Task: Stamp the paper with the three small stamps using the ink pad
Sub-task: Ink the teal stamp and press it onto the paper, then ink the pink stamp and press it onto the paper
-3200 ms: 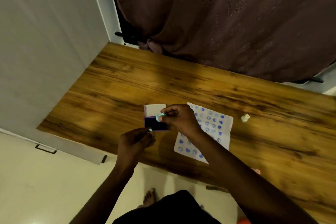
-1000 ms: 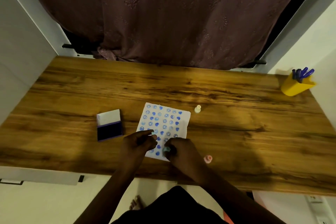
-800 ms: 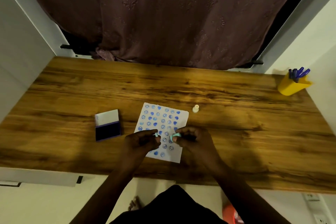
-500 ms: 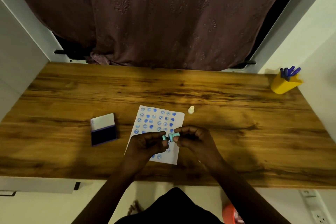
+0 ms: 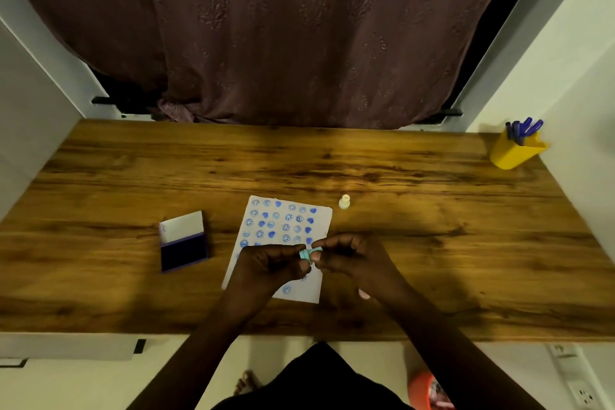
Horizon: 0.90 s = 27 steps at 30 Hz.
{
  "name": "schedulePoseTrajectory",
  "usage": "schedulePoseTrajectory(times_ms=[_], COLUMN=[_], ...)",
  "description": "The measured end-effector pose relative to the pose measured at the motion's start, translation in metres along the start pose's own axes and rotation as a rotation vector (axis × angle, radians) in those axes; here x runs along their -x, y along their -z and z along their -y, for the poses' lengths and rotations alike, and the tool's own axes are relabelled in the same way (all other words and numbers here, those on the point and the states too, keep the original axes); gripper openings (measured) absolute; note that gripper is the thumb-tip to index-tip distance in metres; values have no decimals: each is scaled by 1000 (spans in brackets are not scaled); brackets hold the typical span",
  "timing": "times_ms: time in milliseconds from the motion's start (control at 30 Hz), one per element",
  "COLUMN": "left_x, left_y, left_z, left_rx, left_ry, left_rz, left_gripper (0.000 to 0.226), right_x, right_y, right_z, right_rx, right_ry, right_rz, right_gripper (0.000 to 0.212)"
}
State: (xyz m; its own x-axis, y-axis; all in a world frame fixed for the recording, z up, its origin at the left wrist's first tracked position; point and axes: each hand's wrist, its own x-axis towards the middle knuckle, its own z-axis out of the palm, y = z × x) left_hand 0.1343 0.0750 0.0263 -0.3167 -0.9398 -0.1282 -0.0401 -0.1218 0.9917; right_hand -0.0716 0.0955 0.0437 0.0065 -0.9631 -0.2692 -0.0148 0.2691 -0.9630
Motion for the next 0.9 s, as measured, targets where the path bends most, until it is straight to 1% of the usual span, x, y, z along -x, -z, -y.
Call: schedulePoseTrajectory(times_ms=[67,200,300,400,500,600,733,900], left_x=[-2,-8,-15,-20,-20,-17,-14,-9], left_y=[-1,-8,-17,-18,-16,-15,-12,-7], left_z=[2,10,14,19,23,25,28,33], left_rx=[5,12,-36,-27,-55,-86,-82,-67], left_ry=[-4,25,58,115,122,132,142,161], left_rz=[-24,-50,-70,-115,-146,-159,-194,-216], left_gripper=[37,37,43,45,37,33,32,28], right_x=[0,-5,-17,-40,-69,-93,-116,-132], right_y=[2,9,24,49,75,94,106,104], right_z=[0,2,8,11,6,-3,-15,-20], right_rx=[22,88,174,271,503,705,841,874], right_ry=[-18,-45,-16,47,93,114,88,68], right_rz=[3,12,21,-108,-282,-358,-354,-323], right_gripper=[10,16,21,25,28,21,19,18])
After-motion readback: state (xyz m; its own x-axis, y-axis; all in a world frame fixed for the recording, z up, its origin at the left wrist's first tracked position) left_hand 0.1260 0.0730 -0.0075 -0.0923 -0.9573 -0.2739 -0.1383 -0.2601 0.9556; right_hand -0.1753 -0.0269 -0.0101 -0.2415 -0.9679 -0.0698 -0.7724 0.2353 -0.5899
